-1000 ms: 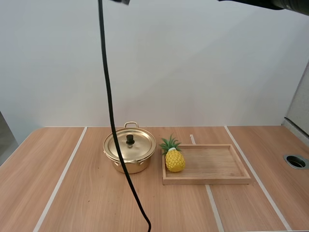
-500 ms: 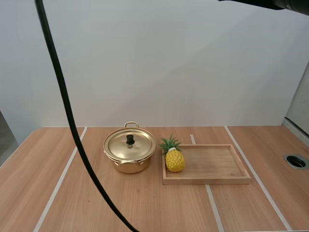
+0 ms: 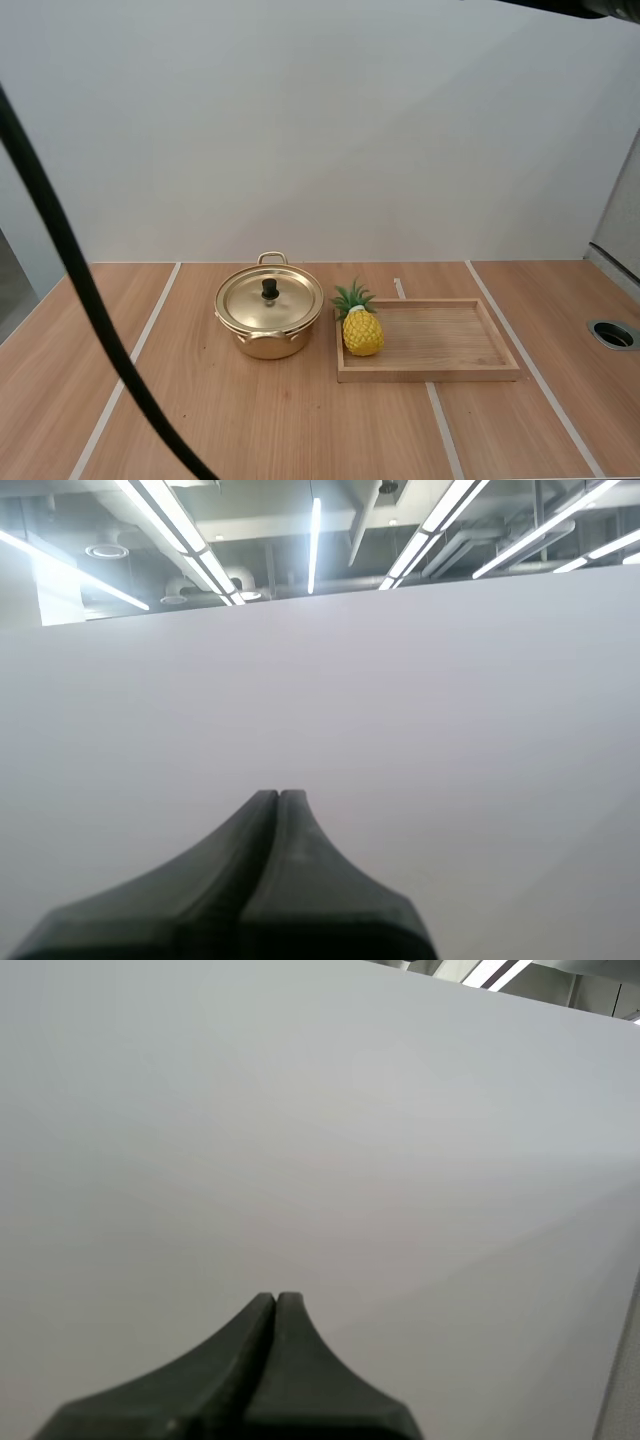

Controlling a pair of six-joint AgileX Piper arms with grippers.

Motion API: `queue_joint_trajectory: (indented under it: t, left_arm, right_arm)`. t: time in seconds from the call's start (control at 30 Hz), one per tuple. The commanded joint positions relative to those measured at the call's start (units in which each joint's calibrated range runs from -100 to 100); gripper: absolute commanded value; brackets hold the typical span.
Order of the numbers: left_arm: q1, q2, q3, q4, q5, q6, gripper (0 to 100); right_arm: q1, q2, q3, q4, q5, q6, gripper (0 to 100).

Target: Open the pot, put the grape inside, and close it

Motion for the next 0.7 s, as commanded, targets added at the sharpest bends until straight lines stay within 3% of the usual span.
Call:
queue_joint_trajectory:
  t: [0.0,0.17,0.4,0.67]
  left_arm:
    - [0.21,-4.79,6.07,-1.26,-6.48,-1.46,0]
    - [0.21,-13.85,19.82,-0.95,-20.67,-2.73,0]
    - [0.21,-23.37,34.0,-0.72,-24.18,-3.69,0]
    - [0.21,-30.58,44.46,-0.72,-33.27,-3.69,0]
  right_arm:
    - [-0.18,-4.57,-0.26,0.59,-1.24,-0.05,0]
    - [-0.18,-10.3,-0.26,0.99,-2.56,3.41,0]
    - [-0.18,-15.39,0.78,-0.39,-2.38,10.61,0]
    - [-0.18,-25.6,12.91,-0.39,-6.34,11.06,0]
